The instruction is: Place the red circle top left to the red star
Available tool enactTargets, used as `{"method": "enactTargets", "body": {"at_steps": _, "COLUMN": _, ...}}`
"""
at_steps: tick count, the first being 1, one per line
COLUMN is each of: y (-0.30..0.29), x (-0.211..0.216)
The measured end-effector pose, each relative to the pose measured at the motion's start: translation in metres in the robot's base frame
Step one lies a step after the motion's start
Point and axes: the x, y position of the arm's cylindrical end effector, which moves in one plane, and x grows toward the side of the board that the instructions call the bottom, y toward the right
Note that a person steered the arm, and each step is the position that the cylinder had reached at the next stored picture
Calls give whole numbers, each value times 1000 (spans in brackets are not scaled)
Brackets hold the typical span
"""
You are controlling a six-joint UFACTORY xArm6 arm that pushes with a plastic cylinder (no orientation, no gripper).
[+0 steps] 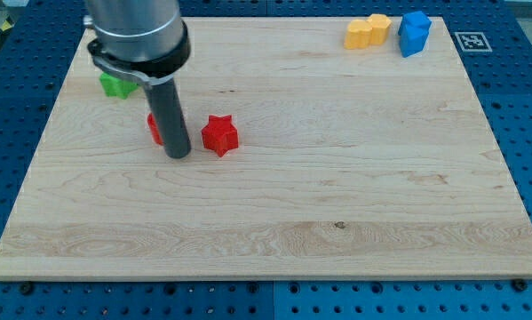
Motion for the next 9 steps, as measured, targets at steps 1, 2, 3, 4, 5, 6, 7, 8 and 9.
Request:
{"method": "enactTargets", "body": {"at_steps": 1, "y": 4, "x": 0}}
{"method": "enactTargets", "body": {"at_steps": 2, "y": -14, "x": -4}}
{"method": "enactTargets", "body": {"at_steps": 3, "y": -27, "x": -14}}
{"method": "enactTargets", "body": {"at_steps": 4, "y": -30, "x": -18}}
{"method": "enactTargets", "body": {"at_steps": 5, "y": -44, "x": -22}}
{"method": "enactTargets", "body": {"at_steps": 6, "y": -62, "x": -28}}
{"method": "enactTargets", "body": {"at_steps": 7, "y": -48, "x": -20}}
{"method": "enactTargets", "body": {"at_steps": 8, "y": -30, "x": -16}}
{"method": "enactTargets", "body": {"at_steps": 9, "y": -30, "x": -35}}
